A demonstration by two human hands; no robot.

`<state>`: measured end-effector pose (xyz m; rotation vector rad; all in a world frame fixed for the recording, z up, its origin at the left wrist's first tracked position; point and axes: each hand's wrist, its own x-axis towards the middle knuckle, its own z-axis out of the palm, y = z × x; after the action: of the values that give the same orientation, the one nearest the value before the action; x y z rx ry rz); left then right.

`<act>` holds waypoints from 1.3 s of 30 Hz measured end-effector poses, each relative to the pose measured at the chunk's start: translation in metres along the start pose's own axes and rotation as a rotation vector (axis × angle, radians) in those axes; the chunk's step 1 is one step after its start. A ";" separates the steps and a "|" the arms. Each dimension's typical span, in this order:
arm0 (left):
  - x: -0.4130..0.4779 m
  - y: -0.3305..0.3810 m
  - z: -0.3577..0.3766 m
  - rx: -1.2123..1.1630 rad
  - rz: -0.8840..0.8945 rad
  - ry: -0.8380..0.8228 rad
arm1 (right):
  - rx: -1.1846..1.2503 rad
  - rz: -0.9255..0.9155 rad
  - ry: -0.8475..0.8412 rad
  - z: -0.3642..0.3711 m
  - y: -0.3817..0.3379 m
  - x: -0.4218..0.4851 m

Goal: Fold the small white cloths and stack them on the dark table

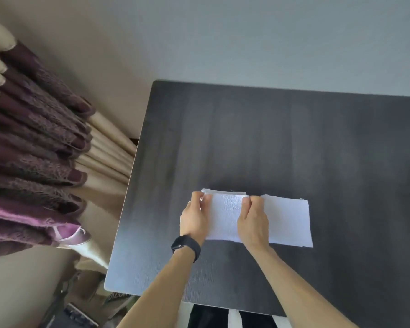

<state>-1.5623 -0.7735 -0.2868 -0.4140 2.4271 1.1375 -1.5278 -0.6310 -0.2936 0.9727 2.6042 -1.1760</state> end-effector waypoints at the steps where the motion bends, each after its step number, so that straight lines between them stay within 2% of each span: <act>1: 0.006 -0.002 0.002 0.011 -0.001 -0.008 | -0.017 0.016 0.015 0.005 0.000 0.004; 10: 0.023 -0.004 0.008 0.174 -0.015 -0.026 | -0.076 0.073 0.080 0.023 -0.003 0.013; 15: 0.016 -0.003 0.002 0.144 0.040 0.007 | -0.082 0.051 0.082 0.018 -0.005 0.002; 17: 0.010 -0.009 -0.002 0.127 0.168 0.083 | -0.091 0.003 0.095 0.013 -0.005 -0.010; 20: 0.001 -0.028 -0.001 0.334 0.545 0.169 | -0.115 -0.103 0.135 0.009 0.001 -0.031; 21: 0.000 -0.031 0.001 0.419 0.639 0.156 | -0.147 -0.143 0.141 0.010 0.003 -0.035; 23: 0.004 -0.033 0.004 0.556 0.712 0.094 | -0.240 -0.237 0.141 0.016 0.008 -0.033; 27: 0.025 -0.037 0.006 0.722 0.640 -0.005 | -0.395 -0.369 0.096 0.032 0.016 -0.021; 31: 0.036 -0.047 0.006 0.758 0.636 -0.052 | -0.449 -0.350 0.045 0.040 0.027 -0.017; 39: 0.034 -0.048 0.011 0.771 0.580 -0.049 | -0.403 -0.296 -0.014 0.036 0.025 -0.014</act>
<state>-1.5681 -0.7976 -0.3415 0.5751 2.7659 0.2920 -1.5074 -0.6511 -0.3288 0.5117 2.8796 -0.6494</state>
